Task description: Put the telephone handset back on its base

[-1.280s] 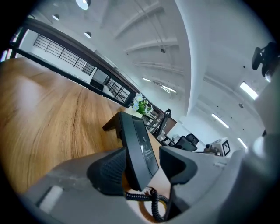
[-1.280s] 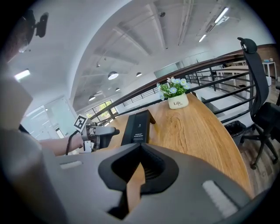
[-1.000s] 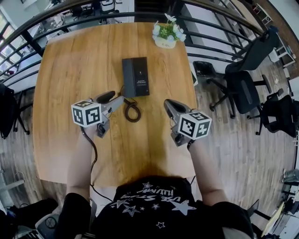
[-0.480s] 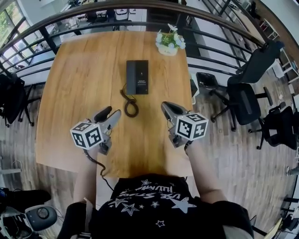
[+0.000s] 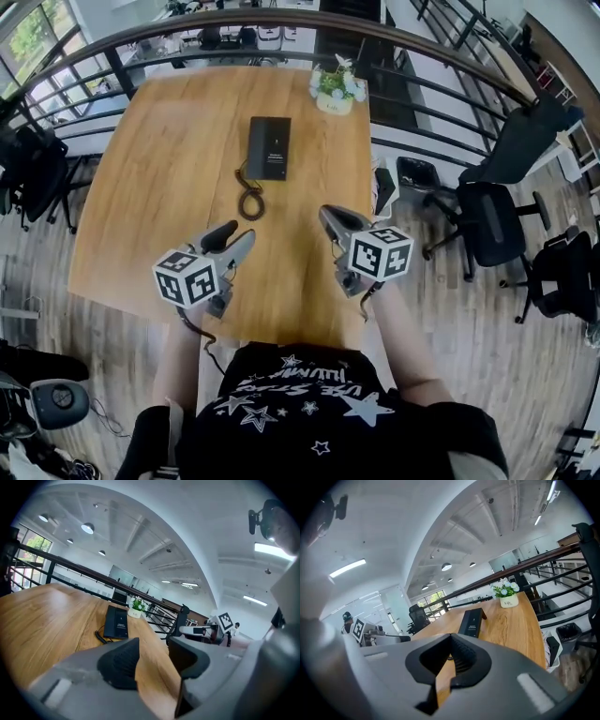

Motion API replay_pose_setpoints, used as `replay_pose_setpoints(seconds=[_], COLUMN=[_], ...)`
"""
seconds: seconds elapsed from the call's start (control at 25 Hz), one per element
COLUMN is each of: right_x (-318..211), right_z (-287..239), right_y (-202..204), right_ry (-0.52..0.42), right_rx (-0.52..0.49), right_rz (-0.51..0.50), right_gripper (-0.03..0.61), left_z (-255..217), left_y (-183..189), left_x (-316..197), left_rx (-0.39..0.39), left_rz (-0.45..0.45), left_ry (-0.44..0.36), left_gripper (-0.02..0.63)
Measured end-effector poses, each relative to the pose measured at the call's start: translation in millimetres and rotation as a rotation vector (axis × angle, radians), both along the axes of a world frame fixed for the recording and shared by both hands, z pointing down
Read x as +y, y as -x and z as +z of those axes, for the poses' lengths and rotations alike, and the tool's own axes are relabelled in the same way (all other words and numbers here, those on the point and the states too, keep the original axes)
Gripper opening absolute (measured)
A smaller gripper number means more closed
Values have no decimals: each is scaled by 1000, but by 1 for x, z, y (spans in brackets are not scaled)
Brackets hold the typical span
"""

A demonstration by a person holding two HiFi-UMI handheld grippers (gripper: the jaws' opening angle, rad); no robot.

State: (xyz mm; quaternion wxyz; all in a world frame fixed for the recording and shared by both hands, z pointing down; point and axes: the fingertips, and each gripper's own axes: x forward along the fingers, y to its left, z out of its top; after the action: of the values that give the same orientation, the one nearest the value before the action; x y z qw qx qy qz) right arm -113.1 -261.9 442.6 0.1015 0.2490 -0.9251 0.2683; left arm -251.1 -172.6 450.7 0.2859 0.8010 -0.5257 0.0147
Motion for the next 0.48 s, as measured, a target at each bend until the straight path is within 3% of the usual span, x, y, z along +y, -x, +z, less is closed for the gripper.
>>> replay_pose_setpoints(seconds=[0.24, 0.48], right_x=[18, 28], right_z=[-4, -5], right_y=[-31, -68], right_ry=[-1, 8], right_rx=[-12, -39], right_rz=[-57, -99], right_gripper=[0, -1], left_z=[2, 6], left_y=[-43, -85], left_x=[20, 46], left_rx=[0, -87], left_rz=[-59, -142], left_ry=[4, 34], left_gripper=[124, 12])
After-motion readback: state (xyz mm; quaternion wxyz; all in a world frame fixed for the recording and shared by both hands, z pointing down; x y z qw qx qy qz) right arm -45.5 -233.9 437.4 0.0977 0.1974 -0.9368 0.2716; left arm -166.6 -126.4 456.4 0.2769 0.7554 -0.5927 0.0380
